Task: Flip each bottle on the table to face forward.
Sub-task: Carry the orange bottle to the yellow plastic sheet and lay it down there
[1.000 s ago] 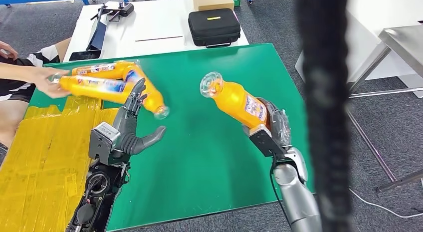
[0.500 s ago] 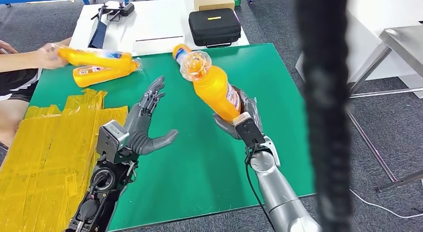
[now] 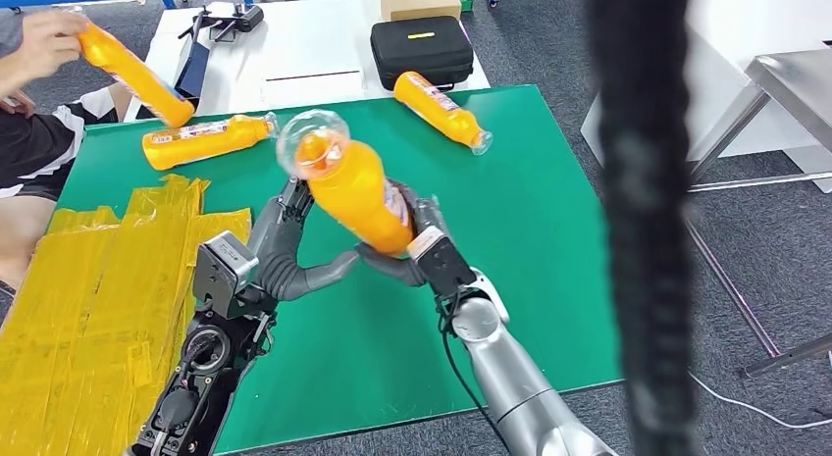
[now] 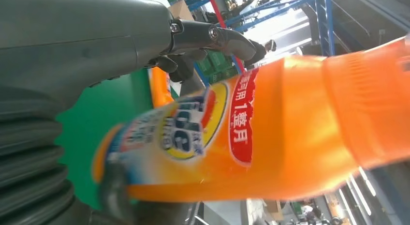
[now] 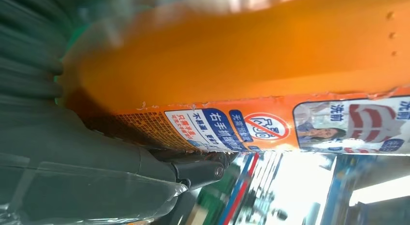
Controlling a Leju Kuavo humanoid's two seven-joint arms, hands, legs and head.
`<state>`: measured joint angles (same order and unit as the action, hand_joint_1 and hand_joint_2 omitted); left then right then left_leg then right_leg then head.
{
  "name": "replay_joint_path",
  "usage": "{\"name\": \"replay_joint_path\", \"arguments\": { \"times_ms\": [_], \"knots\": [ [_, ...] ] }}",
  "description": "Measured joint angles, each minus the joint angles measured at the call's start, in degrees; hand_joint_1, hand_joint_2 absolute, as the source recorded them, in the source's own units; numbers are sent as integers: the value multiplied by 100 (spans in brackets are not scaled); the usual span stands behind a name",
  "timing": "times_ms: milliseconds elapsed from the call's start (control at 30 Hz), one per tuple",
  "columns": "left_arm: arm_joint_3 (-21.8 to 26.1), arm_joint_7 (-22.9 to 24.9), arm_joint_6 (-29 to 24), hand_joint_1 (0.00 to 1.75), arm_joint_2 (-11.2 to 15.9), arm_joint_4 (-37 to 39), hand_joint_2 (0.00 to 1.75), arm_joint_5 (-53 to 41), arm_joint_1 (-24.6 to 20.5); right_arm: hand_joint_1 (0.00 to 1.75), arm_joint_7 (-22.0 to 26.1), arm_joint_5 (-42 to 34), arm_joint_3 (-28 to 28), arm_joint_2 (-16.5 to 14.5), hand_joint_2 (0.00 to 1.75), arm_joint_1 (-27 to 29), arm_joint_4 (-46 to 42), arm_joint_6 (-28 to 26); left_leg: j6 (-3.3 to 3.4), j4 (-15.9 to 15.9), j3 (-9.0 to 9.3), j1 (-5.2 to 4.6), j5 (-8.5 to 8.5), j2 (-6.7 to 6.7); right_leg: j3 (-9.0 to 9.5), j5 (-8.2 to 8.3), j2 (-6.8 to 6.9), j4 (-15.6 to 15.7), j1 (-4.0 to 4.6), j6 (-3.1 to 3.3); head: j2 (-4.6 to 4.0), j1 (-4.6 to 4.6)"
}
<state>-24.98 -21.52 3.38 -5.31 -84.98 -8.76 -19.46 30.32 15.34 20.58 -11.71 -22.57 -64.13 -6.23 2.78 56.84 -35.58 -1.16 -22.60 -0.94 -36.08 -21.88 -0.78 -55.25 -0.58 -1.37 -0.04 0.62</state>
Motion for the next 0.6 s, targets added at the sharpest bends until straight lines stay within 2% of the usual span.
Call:
{"name": "replay_joint_path", "arguments": {
  "times_ms": [200,600],
  "knots": [
    [82,-5,-44,0,-1,-15,175,96,5,175,-28,-214,419,-57,175,53,-71,378,0,0,-1,-1,0,-2,0,0,1,0,-2,0,0,-1],
    [188,-31,-39,0,0,-228,175,267,158,175,-208,-204,929,-36,175,244,-408,589,0,0,-3,-2,0,-2,-2,0,0,0,-2,0,0,-1]
  ]
}}
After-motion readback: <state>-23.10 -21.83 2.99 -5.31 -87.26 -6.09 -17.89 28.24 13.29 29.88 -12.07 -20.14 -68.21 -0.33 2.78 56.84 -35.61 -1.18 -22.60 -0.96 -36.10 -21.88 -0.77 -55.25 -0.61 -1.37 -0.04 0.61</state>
